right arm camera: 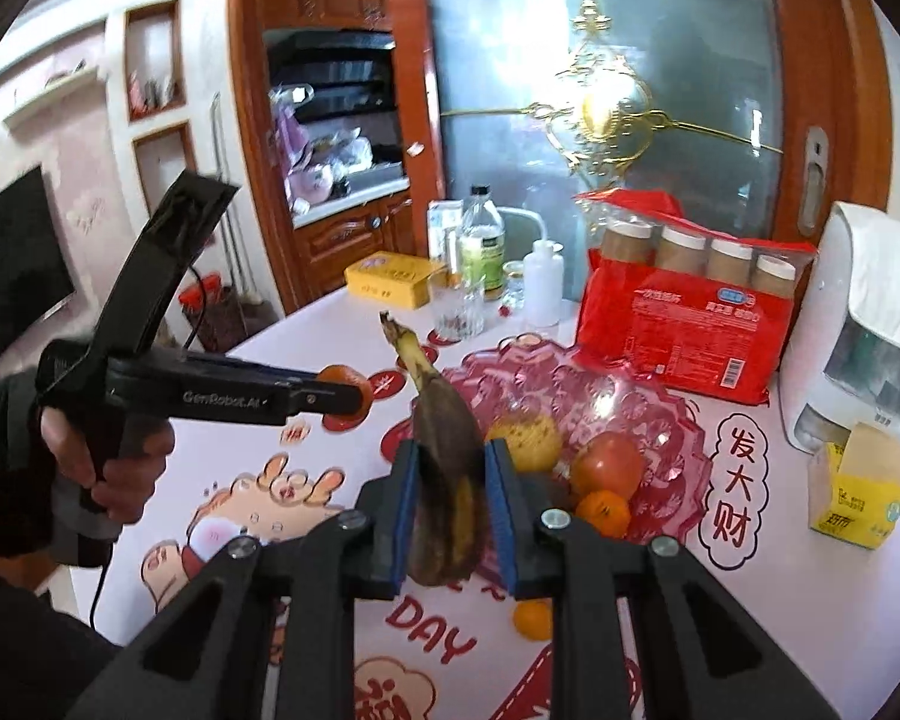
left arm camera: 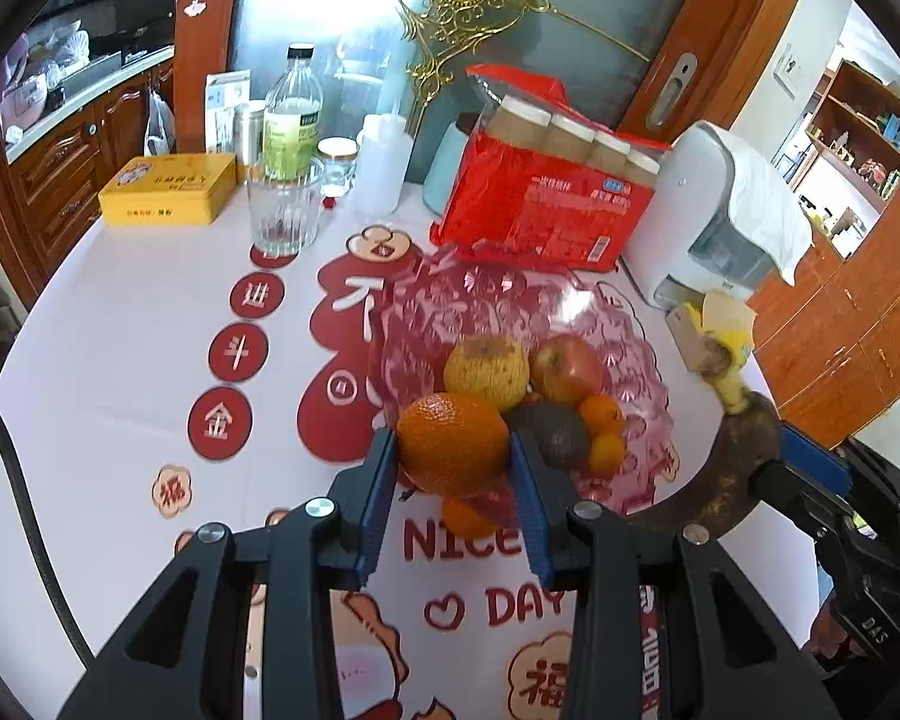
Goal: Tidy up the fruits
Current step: 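Carry orange and banana into the pink bowl and open both tools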
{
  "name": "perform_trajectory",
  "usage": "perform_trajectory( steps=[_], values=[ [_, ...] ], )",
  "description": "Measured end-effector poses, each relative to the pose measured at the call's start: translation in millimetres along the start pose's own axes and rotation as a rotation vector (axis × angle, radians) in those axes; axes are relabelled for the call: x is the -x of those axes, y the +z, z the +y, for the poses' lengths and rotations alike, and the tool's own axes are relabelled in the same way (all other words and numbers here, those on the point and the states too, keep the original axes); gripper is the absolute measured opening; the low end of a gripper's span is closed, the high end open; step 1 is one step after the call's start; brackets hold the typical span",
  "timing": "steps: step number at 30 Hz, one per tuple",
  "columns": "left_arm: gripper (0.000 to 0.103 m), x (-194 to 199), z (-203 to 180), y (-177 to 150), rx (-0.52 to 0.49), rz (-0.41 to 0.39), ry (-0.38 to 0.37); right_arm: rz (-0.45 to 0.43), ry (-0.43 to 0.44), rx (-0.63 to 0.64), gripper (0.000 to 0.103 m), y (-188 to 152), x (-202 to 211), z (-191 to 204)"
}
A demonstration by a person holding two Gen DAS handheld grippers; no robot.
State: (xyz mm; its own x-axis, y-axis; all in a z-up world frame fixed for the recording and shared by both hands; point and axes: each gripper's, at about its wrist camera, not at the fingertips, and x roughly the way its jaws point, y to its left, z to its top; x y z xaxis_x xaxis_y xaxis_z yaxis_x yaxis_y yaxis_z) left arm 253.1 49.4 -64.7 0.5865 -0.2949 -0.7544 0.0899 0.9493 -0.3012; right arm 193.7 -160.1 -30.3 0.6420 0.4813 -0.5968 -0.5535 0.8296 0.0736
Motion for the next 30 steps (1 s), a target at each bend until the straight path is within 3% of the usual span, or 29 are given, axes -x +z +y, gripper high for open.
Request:
perform_trajectory(
  steps=[7,16,18,23,30],
  values=[
    [0.036,-31,-13,22,-0.038,0.032,0.000,-0.003,-0.032,-0.125,0.018,-3,-30,-51],
    [0.038,-71,-28,27,-0.062,0.086,0.019,0.115,-0.122,-0.224,0.018,-23,-61,-95],
    [0.041,-74,-29,26,-0.058,0.089,0.023,0.106,-0.107,-0.251,0.018,-25,-59,-98],
    [0.065,-70,-30,26,-0.056,0.088,0.036,0.127,-0.124,-0.259,0.021,-28,-57,-97],
    [0.079,-51,-25,15,-0.014,0.114,0.033,0.141,-0.153,-0.256,0.034,-35,-46,-88]
  ],
)
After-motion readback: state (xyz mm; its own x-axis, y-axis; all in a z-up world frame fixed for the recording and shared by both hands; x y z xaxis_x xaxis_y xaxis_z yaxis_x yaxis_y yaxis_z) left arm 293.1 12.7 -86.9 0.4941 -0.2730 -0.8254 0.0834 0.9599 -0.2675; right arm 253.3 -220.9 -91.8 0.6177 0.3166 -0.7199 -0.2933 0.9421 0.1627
